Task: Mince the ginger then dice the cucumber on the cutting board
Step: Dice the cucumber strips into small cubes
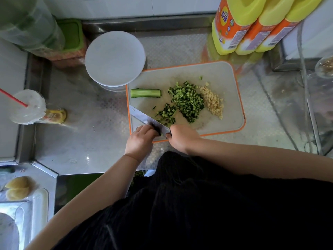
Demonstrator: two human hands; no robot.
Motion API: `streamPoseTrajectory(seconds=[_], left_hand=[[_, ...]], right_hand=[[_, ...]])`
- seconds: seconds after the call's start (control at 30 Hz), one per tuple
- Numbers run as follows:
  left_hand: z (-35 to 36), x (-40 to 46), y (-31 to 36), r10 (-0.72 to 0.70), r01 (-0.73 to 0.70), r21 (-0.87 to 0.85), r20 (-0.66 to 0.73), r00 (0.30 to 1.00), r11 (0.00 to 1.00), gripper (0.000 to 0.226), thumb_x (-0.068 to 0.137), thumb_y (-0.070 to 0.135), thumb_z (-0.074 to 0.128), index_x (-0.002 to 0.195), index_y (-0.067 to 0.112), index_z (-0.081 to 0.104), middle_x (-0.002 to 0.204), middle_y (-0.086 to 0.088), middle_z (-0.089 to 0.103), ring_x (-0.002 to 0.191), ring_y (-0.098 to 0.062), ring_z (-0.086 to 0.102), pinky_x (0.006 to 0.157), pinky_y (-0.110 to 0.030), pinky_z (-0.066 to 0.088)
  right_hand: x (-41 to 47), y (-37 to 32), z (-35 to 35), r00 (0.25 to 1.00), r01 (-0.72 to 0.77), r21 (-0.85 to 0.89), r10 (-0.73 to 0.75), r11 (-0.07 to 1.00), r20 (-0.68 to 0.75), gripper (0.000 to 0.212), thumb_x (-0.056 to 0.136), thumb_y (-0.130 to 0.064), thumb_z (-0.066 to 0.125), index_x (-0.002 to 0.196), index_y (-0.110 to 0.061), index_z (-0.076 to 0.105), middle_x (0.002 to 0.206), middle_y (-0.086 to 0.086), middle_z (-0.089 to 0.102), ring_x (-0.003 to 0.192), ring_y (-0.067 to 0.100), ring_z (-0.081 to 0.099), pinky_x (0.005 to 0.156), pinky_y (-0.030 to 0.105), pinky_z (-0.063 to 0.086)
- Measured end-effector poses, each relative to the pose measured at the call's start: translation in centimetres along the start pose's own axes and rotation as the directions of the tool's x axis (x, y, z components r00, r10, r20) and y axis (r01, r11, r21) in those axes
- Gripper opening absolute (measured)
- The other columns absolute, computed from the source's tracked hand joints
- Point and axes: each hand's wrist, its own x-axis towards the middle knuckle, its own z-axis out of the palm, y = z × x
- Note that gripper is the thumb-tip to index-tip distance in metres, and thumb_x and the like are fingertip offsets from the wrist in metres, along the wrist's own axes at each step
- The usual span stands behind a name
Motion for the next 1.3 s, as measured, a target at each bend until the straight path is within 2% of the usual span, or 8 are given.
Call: streamPoseTrajectory(seconds=[0.33,0.47,0.57,0.7,0.87,1.1,1.23,1.3], left_hand=[[0.4,0.3,0.8,-0.098,0.099,-0.024,0.008,0.995,0.995,0.013,0.075,0.0,0.069,0.084,0.008,0.072,0.086,-0.007,0.066,0.074,-0.033,0.062,0.056,-0.04,0.054],[0.6,2.4,2.6,-0.257,0.255,-0.134,-0.003,0.966,0.958,0.026,0.087,0.021,0.053,0.091,0.01,0.076,0.091,-0.007,0.067,0.079,-0.031,0.065,0.059,-0.041,0.055],[0.5,3.4,4.1,-0.122,0.12,-0.023,-0.093,0.988,0.992,0.029,0.083,0.009,0.058,0.108,0.012,0.073,0.104,-0.005,0.067,0.093,-0.028,0.062,0.061,-0.04,0.055],[0.8,3.5,4.4,0.169,-0.165,0.244,0.004,0.986,0.956,0.078,0.064,0.007,0.081,0.136,0.016,0.052,0.133,-0.001,0.055,0.115,-0.022,0.048,0.092,-0.033,0.039],[0.6,2.4,3.1,0.148,-0.149,0.345,0.029,0.989,0.927,0.07,0.066,0.009,0.083,0.132,0.013,0.059,0.133,-0.002,0.056,0.121,-0.025,0.047,0.102,-0.036,0.035],[-0.5,5.4,6.0,0.147,-0.152,0.357,0.042,0.988,0.922,0.059,0.086,0.011,0.058,0.143,0.015,0.047,0.144,0.001,0.05,0.128,-0.024,0.045,0.108,-0.041,0.037],[-0.9,5.4,5.9,-0.029,0.001,0.334,0.078,0.996,0.942,0.065,0.071,0.004,0.078,0.132,0.01,0.058,0.131,-0.004,0.06,0.12,-0.027,0.053,0.101,-0.04,0.044],[-1.3,5.7,6.2,0.005,-0.022,0.312,0.055,0.998,0.95,0.065,0.071,0.001,0.073,0.134,0.01,0.057,0.133,-0.004,0.059,0.119,-0.026,0.05,0.102,-0.037,0.038]], right_hand=[[1.4,0.6,-0.4,0.996,-0.073,0.101,0.077,0.992,-0.039,0.029,0.097,-0.039,0.047,0.097,-0.011,0.056,0.094,0.009,0.06,0.09,0.03,0.059,0.067,0.032,0.039],[1.1,2.2,-1.7,0.989,-0.109,0.231,0.13,0.967,-0.077,0.033,0.096,-0.034,0.049,0.071,-0.015,0.042,0.065,0.001,0.042,0.064,0.022,0.046,0.051,0.03,0.029],[0.7,2.9,-2.2,0.98,-0.127,0.379,0.175,0.917,-0.095,0.035,0.094,-0.032,0.05,0.065,-0.016,0.038,0.059,-0.001,0.041,0.053,0.016,0.04,0.048,0.03,0.027],[0.2,3.0,-3.4,0.973,-0.121,0.512,0.203,0.85,-0.106,0.038,0.093,-0.035,0.052,0.066,-0.01,0.052,0.053,0.0,0.043,0.048,0.017,0.043,0.053,0.031,0.036],[-0.7,3.9,-4.5,0.96,-0.098,0.639,0.242,0.763,-0.142,0.037,0.09,-0.025,0.051,0.059,-0.011,0.038,0.048,0.008,0.036,0.043,0.023,0.038,0.054,0.031,0.036],[-1.9,4.1,-4.8,0.965,-0.066,0.727,0.23,0.683,-0.129,0.039,0.092,-0.028,0.055,0.059,-0.008,0.045,0.041,0.003,0.039,0.031,0.016,0.037,0.043,0.025,0.034],[-2.1,5.0,-5.1,0.956,-0.086,0.717,0.261,0.692,-0.137,0.035,0.088,-0.022,0.052,0.059,-0.01,0.038,0.046,0.007,0.034,0.039,0.021,0.034,0.051,0.031,0.033],[-2.4,5.2,-4.9,0.957,-0.09,0.694,0.256,0.714,-0.139,0.037,0.088,-0.022,0.053,0.057,-0.01,0.038,0.049,0.009,0.035,0.043,0.021,0.035,0.054,0.033,0.033]])
